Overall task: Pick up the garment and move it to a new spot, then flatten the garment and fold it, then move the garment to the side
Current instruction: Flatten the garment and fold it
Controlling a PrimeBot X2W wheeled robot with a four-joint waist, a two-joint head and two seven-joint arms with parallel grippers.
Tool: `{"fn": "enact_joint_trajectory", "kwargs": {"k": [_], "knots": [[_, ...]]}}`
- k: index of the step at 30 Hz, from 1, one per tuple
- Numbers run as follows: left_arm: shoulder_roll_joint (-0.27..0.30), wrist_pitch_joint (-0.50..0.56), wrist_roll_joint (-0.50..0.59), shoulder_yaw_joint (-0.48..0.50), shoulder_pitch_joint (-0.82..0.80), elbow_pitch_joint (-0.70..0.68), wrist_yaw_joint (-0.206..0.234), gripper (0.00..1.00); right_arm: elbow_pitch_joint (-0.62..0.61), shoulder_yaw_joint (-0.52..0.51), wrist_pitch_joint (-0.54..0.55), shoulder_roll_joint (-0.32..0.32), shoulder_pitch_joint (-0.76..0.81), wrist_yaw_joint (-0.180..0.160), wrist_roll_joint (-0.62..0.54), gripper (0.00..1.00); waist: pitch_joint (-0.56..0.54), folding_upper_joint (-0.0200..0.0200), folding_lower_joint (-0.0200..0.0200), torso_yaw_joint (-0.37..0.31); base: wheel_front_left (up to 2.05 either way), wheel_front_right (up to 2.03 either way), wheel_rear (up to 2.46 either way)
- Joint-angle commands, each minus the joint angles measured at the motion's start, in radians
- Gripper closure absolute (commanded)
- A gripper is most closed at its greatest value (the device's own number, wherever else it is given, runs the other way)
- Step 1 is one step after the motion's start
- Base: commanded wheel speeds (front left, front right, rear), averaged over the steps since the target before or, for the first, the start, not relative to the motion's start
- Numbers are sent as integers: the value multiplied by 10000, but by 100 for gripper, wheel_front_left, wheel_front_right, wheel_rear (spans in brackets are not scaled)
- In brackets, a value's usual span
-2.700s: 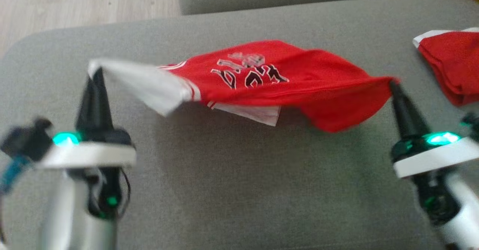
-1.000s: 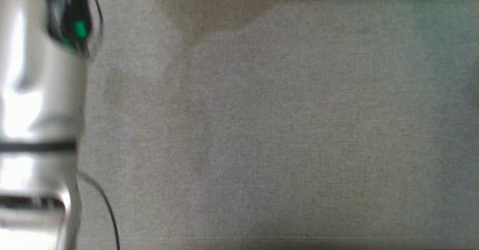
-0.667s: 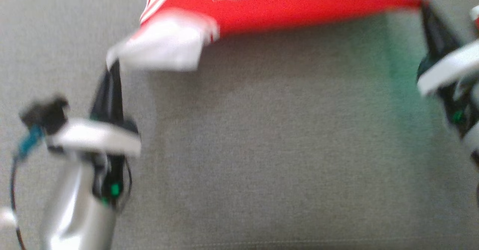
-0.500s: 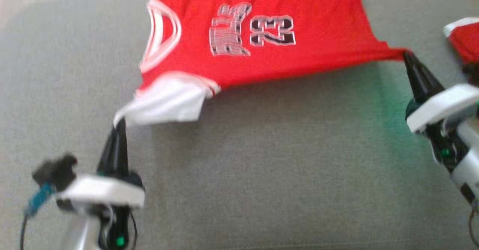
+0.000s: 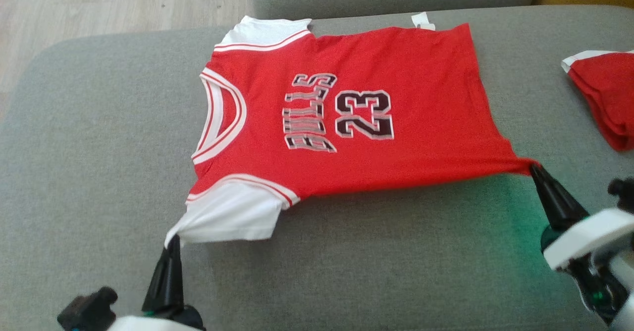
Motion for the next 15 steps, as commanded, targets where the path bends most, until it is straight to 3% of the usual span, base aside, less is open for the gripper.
{"fn": "enact_joint_trajectory", "kwargs": {"k": [1,7,15], "knots": [[-35,58,-194,243,29,-649,176,100,-366,-225,-135,-463,215,67,-120,100,44,-1,1,-21,0,0,0],[-63,430,-570,76,7,-1408,486,100,-643,-734,-114,-401,599,67,-209,100,259,-1,1,-58,0,0,0],[-46,837,-697,-153,-2392,-624,271,100,-299,-1037,284,-106,-325,67,-353,100,971,-1,1,16,0,0,0]]}}
